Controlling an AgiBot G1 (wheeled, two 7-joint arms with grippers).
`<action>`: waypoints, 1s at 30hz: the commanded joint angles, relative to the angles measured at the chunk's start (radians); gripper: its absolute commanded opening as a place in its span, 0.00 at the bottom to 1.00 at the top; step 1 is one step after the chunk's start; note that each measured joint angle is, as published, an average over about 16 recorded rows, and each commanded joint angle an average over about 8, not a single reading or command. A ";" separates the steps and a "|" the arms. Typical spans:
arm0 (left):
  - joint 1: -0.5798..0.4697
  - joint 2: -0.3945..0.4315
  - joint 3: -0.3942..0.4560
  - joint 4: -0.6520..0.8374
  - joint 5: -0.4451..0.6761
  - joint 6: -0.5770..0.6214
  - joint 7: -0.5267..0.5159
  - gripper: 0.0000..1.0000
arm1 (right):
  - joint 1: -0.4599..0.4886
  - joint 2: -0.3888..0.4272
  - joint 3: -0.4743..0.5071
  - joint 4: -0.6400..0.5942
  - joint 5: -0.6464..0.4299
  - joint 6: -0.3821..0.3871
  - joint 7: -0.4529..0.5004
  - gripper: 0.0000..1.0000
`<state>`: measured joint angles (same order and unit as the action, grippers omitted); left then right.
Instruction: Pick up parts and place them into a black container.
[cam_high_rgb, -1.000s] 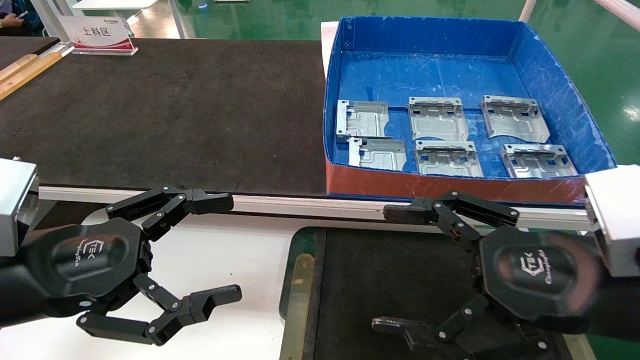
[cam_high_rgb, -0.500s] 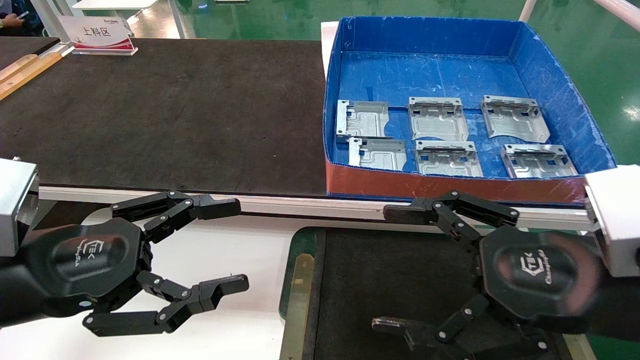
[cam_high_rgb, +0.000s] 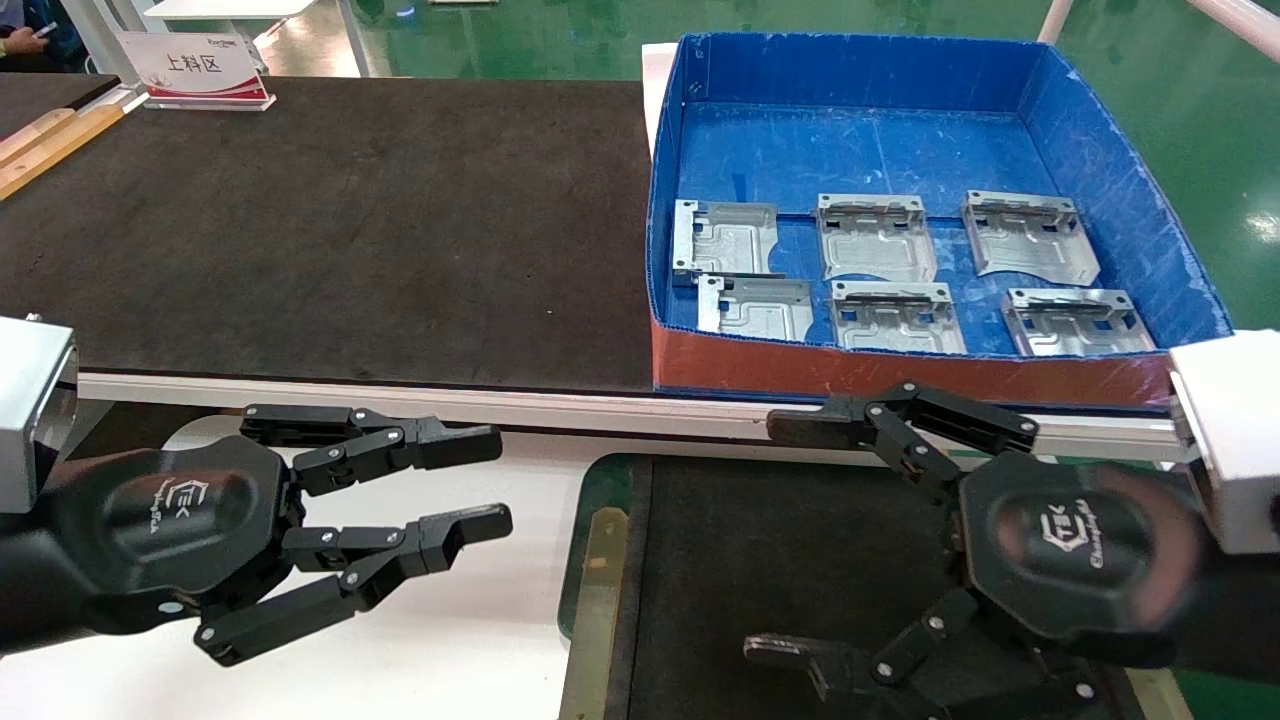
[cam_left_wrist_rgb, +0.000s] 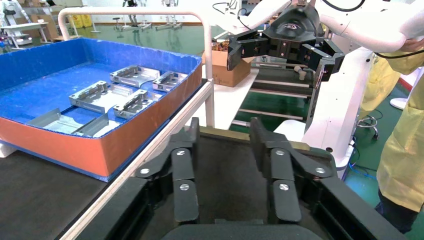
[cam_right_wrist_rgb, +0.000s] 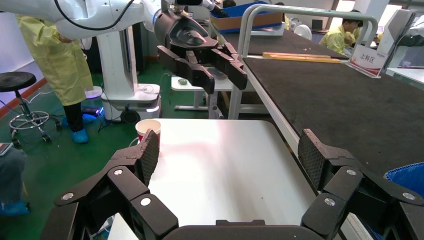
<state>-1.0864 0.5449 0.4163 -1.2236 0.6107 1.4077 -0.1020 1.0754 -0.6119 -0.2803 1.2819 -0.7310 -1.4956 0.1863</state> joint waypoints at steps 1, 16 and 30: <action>0.000 0.000 0.000 0.000 0.000 0.000 0.000 0.00 | 0.000 0.000 0.000 0.000 0.000 0.000 0.000 1.00; 0.000 0.000 0.000 0.000 0.000 0.000 0.000 0.78 | 0.000 0.000 0.000 0.000 0.000 0.000 0.000 1.00; 0.000 0.000 0.000 0.000 0.000 0.000 0.000 1.00 | 0.065 -0.006 -0.027 -0.066 -0.080 0.019 0.014 1.00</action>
<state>-1.0864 0.5449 0.4163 -1.2235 0.6107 1.4077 -0.1020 1.1392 -0.6178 -0.3052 1.2131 -0.8104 -1.4678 0.2032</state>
